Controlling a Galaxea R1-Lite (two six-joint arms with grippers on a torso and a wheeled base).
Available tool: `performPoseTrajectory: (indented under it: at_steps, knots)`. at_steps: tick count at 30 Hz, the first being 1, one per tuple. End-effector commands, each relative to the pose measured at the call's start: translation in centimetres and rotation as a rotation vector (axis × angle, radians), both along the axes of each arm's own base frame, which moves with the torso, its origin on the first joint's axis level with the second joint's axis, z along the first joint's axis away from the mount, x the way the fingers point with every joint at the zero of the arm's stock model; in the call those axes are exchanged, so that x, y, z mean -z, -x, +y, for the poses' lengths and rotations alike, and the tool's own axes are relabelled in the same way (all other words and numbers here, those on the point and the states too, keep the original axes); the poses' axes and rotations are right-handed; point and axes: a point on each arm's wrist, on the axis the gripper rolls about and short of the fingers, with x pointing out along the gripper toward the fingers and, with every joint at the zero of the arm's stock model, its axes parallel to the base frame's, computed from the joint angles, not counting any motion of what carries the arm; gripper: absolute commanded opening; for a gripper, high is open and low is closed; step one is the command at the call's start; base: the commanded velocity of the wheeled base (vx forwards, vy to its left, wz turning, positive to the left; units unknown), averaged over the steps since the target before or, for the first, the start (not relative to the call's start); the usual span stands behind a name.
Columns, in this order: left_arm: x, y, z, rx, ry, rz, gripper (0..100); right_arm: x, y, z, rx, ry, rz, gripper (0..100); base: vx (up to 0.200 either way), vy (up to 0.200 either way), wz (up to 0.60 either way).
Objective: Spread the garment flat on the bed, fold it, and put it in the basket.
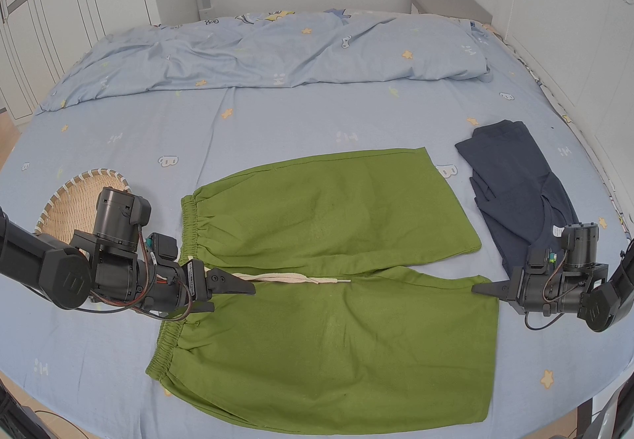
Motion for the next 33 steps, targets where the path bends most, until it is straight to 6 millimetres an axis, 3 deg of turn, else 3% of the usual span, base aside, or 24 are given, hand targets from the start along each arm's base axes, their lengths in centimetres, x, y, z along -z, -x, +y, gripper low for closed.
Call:
performPoseTrajectory:
  at_steps: [1, 17, 18, 28, 33]
  knots:
    - [0.1, -0.1, 0.0, 0.0, 0.0, 0.002, 100, -0.4, 0.0, -0.2, -0.004, 0.018, -0.079, 0, 0.0, 0.0, 0.0]
    - [0.1, -0.1, 0.1, -0.003, -0.001, 0.005, 100, 0.8, -0.9, -0.4, 0.012, 0.044, -0.151, 0, 0.0, 0.0, 0.0]
    - [0.1, -0.1, 0.1, -0.003, 0.0, 0.003, 100, 1.0, -1.1, -0.4, 0.019, 0.049, -0.162, 100, 0.0, 0.0, 0.0]
    - [-0.3, -0.1, 0.7, -0.024, 0.003, -0.006, 100, 1.5, -1.7, -0.6, 0.045, 0.039, -0.224, 100, 0.0, 0.0, 0.0]
    - [-0.5, 1.2, 2.0, -0.057, 0.009, -0.003, 100, 1.0, -1.6, -1.2, 0.074, 0.031, -0.229, 100, 0.0, 0.0, 0.0]
